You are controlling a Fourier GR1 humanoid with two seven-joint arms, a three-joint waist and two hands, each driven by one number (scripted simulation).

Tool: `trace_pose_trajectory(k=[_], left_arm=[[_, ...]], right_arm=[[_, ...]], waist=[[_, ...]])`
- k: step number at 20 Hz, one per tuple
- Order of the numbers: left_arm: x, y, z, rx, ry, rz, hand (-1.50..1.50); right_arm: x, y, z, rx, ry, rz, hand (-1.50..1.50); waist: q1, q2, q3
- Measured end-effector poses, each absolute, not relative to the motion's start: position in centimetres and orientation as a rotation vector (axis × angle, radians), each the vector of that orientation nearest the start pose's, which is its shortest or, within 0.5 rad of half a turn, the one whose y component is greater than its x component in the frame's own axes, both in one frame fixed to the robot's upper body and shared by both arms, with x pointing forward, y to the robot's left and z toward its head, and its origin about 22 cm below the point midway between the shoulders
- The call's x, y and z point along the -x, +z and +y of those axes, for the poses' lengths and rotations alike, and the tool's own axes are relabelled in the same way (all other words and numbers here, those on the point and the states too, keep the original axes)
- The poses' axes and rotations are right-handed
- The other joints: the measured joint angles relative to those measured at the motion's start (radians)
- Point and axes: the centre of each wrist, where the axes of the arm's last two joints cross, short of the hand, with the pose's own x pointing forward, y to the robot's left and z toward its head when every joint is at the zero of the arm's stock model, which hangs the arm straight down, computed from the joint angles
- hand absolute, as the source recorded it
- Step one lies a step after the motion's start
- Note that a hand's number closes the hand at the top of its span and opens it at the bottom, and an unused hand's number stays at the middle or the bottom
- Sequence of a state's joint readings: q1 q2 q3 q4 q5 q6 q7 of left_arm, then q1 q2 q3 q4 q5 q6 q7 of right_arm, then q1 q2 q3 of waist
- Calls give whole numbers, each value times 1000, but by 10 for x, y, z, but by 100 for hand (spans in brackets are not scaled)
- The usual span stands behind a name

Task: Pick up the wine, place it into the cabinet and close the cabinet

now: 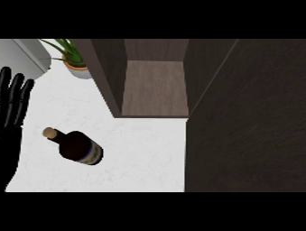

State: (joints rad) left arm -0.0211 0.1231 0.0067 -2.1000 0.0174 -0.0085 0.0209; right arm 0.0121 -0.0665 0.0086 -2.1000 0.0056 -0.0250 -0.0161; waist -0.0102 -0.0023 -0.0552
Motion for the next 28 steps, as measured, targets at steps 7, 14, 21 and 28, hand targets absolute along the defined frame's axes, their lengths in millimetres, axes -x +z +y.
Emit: trace_pose_trajectory(k=[7, 14, 21, 28], left_arm=[[-212, 137, 241, 64, -141, -2090, -150], [-186, 159, 228, 253, -85, -1957, -150], [-169, 188, 222, 272, -64, -1902, -150], [-172, 208, 217, 250, -39, -1825, -150]], right_arm=[[-182, 130, -240, 23, 82, -2074, -150], [-152, 147, -216, -191, 112, -1972, -150], [-131, 167, -196, -243, 127, -1938, -150], [-130, 176, -182, -301, 126, -1887, -150]], waist=[[3, 0, 46], [9, -2, 54], [9, -1, 55], [8, -2, 55]])
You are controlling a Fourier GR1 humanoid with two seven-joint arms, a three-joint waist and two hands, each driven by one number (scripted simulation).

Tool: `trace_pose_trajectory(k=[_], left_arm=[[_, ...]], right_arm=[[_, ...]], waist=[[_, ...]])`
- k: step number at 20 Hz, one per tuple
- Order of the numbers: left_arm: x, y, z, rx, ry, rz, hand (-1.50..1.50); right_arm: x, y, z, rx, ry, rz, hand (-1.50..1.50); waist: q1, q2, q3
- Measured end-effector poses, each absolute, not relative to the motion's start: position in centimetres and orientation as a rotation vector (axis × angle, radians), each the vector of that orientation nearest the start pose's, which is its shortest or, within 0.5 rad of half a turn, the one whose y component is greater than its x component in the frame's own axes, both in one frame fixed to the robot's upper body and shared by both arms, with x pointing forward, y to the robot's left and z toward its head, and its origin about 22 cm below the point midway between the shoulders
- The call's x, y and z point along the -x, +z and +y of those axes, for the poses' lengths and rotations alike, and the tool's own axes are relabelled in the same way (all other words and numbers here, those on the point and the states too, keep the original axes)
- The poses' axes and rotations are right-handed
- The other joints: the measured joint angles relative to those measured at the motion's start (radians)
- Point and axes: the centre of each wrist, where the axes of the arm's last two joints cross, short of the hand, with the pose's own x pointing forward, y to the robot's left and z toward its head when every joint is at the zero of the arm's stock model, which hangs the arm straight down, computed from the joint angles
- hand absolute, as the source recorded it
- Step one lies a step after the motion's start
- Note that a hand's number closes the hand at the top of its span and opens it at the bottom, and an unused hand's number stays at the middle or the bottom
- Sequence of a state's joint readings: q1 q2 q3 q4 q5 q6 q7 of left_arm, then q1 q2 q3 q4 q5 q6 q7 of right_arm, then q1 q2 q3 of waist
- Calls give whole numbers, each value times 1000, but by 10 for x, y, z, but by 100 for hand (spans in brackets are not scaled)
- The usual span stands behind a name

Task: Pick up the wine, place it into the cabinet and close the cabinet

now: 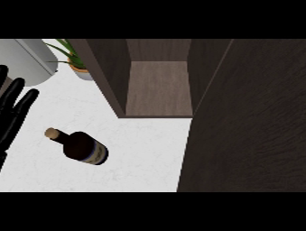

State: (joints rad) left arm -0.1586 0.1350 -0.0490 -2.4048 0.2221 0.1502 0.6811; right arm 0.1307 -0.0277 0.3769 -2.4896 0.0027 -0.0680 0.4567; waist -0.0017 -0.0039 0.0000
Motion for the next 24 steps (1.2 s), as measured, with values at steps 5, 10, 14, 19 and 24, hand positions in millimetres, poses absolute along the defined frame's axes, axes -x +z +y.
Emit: trace_pose_trajectory(k=[5, 10, 14, 19, 24], left_arm=[[-173, 212, 220, 216, -37, -1809, -150], [-173, 212, 217, 196, -35, -1801, -150], [-171, 209, 218, 179, -28, -1794, -150], [-173, 198, 227, 162, -15, -1806, -150], [-183, 179, 234, 159, -16, -1791, -150]], right_arm=[[-128, 181, -174, -331, 122, -1870, -150], [-128, 186, -169, -343, 121, -1855, -150], [-127, 189, -165, -355, 121, -1846, -150], [-127, 192, -165, -334, 120, -1841, -150], [-127, 196, -160, -349, 128, -1839, -150]], waist=[[-1, -1, -1], [-4, -1, -1], [-5, -2, -1], [-7, -1, -2], [-9, -1, -2]])
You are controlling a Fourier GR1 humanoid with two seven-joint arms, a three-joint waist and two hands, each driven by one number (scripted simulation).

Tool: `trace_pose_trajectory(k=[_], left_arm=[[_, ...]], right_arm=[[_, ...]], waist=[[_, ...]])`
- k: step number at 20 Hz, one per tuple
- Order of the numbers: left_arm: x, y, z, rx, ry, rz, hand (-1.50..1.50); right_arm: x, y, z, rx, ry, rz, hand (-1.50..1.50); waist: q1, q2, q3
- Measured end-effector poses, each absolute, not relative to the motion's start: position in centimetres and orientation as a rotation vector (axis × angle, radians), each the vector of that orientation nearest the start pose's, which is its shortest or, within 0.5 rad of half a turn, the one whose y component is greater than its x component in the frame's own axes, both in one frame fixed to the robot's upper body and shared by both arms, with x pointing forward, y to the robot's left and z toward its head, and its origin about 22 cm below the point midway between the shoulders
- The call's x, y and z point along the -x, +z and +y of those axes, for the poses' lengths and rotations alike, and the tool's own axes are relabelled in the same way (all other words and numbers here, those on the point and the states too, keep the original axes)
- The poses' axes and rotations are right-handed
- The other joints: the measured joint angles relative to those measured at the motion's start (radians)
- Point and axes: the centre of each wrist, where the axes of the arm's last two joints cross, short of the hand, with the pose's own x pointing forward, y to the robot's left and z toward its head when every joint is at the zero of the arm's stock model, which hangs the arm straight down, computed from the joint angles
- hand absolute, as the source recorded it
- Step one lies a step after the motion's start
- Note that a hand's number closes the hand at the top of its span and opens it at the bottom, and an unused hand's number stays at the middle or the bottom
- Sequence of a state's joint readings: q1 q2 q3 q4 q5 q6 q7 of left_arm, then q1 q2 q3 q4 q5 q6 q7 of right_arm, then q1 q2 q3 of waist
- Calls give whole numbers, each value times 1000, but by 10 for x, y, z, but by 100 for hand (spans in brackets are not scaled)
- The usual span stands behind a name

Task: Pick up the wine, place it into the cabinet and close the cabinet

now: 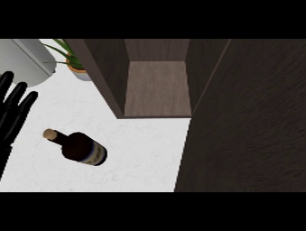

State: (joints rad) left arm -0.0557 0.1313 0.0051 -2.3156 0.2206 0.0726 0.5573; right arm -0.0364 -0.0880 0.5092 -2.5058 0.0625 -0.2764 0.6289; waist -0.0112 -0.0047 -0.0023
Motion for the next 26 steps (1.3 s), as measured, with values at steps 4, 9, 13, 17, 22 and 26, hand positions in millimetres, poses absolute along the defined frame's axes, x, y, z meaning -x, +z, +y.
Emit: trace_pose_trajectory(k=[4, 9, 13, 17, 22, 26], left_arm=[[-188, 166, 237, 151, -16, -1782, -150], [-191, 141, 242, 123, -3, -1762, -150], [-190, 112, 251, 103, 5, -1751, -150], [-193, 91, 257, 72, 13, -1735, -150], [-188, 68, 274, 41, 14, -1725, -150], [-183, 47, 285, 28, 23, -1708, -150]], right_arm=[[-128, 198, -162, -320, 141, -1845, -150], [-126, 198, -160, -324, 141, -1836, -150], [-127, 201, -160, -310, 144, -1840, -150], [-124, 200, -154, -337, 150, -1823, -150], [-124, 200, -154, -321, 146, -1828, -150], [-125, 200, -156, -298, 149, -1834, -150]], waist=[[0, 0, 0], [-1, -1, 0], [0, -1, 0], [-3, -2, 0], [-2, -2, 0], [0, -1, 1]])
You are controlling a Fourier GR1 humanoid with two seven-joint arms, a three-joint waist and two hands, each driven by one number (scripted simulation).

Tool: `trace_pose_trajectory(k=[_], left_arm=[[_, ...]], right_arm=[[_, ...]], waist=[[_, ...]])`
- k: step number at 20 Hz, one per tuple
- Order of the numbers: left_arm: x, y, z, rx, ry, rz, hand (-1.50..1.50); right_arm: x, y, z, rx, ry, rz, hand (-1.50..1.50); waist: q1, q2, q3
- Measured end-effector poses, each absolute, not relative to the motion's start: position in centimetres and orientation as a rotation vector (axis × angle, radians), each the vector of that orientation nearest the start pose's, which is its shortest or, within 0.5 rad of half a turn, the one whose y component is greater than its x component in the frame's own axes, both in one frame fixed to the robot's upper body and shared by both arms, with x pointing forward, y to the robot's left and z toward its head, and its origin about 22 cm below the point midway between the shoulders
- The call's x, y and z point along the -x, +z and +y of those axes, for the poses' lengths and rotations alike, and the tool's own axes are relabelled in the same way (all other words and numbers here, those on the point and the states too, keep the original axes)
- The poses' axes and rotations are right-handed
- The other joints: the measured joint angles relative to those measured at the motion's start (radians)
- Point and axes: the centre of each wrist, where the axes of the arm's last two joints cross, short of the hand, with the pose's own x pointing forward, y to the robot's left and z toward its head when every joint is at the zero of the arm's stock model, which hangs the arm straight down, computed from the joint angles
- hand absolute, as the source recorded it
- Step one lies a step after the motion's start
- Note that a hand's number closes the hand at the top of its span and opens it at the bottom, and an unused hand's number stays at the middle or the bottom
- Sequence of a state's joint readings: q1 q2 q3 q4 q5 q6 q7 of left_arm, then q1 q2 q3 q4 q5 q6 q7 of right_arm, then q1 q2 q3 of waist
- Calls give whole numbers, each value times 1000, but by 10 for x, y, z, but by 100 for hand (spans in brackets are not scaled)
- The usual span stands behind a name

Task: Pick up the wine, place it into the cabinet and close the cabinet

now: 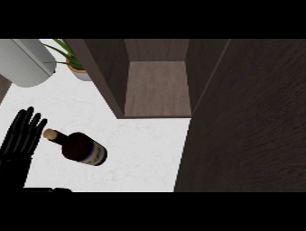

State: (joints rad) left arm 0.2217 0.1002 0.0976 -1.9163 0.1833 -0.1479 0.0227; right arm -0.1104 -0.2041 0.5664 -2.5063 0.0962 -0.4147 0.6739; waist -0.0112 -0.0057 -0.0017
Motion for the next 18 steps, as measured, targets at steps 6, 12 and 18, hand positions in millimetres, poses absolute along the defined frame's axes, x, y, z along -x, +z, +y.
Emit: trace_pose_trajectory(k=[6, 12, 18], left_arm=[[-182, 17, 290, 31, 20, -1682, -150], [-192, -11, 296, 16, 17, -1646, -150], [-199, -37, 304, -6, 33, -1638, -150]], right_arm=[[-125, 202, -155, -288, 154, -1837, -150], [-122, 197, -157, -272, 164, -1839, -150], [-119, 196, -155, -275, 170, -1829, -150]], waist=[[-2, 0, 0], [-4, 1, 1], [-8, 0, 0]])
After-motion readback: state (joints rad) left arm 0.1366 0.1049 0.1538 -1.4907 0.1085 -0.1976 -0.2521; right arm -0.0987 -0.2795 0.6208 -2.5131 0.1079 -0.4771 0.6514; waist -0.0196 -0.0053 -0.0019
